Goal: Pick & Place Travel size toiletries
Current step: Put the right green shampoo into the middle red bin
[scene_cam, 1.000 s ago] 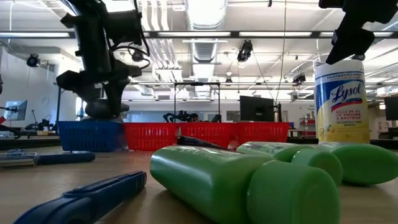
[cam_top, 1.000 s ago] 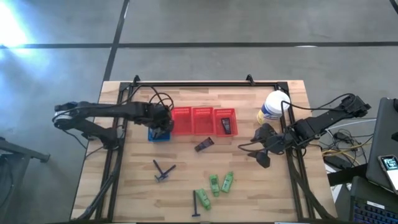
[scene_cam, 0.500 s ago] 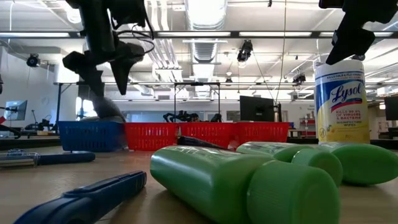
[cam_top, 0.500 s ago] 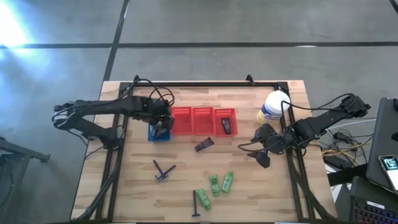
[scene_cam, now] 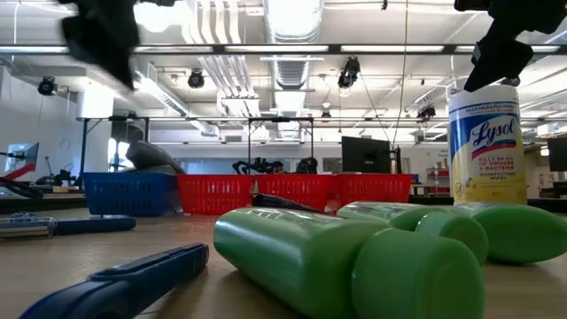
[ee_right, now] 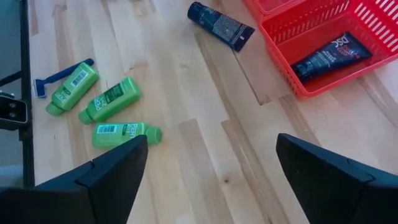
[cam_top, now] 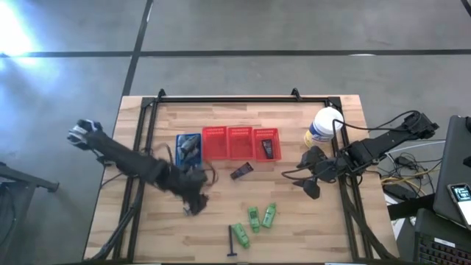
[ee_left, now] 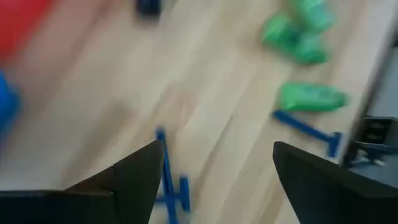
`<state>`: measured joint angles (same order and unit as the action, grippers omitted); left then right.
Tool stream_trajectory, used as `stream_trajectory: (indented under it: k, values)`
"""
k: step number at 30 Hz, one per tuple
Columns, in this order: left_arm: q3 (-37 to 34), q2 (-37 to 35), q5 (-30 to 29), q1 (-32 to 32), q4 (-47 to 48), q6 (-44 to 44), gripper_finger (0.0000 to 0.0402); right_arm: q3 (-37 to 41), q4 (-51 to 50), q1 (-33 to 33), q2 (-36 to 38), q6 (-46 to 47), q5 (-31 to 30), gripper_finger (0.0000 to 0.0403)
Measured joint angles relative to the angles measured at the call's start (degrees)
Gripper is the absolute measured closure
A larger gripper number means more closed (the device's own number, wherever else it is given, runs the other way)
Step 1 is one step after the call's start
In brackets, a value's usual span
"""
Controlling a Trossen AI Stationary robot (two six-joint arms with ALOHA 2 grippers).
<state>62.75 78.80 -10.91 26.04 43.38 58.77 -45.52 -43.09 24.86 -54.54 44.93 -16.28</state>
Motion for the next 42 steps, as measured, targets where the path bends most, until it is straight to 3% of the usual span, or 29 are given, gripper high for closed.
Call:
stream_trajectory:
  k: [2, 4, 13, 19, 23, 29, 36, 42]
  values:
    - [0.0, 3.4, 1.1, 1.7, 1.1, 7.1, 0.0097, 0.0, 0.0, 0.0, 0.0, -0.1, 0.6, 0.0043]
    - [0.8, 7.2, 1.9, 2.7, 1.0, 7.8, 0.0097, 0.0, 0.0, 0.0, 0.0, -0.9, 1.7, 0.004]
    - [11.8, 20.1, 2.2, 6.0, 0.6, -15.1, 0.0115, -0.1, 0.6, 0.0, -7.0, -1.6, 14.4, 0.0039]
    - [12.0, 21.5, 4.7, 3.1, 8.6, -21.0, 0.0132, -0.8, 1.7, -1.3, -16.1, 9.5, 22.0, 0.0039]
    - [7.3, 14.6, 0.4, 2.9, 11.5, -29.9, 0.015, -3.3, 1.8, -1.2, -19.7, 24.1, 22.5, 0.0039]
    - [-4.2, -2.3, -2.0, -0.8, 9.4, -39.7, 0.0162, -8.2, 2.1, -1.2, -26.2, 47.7, 22.2, 0.0039]
    - [-14.6, -21.7, -1.9, -2.6, 3.9, -51.0, 0.0163, -17.7, 2.4, -1.2, -39.5, 61.4, 24.4, 0.0039]
    - [-18.7, -30.7, -2.9, -2.8, 4.2, -53.3, 0.0163, -28.0, 0.5, -1.2, -50.6, 64.5, 25.2, 0.0039]
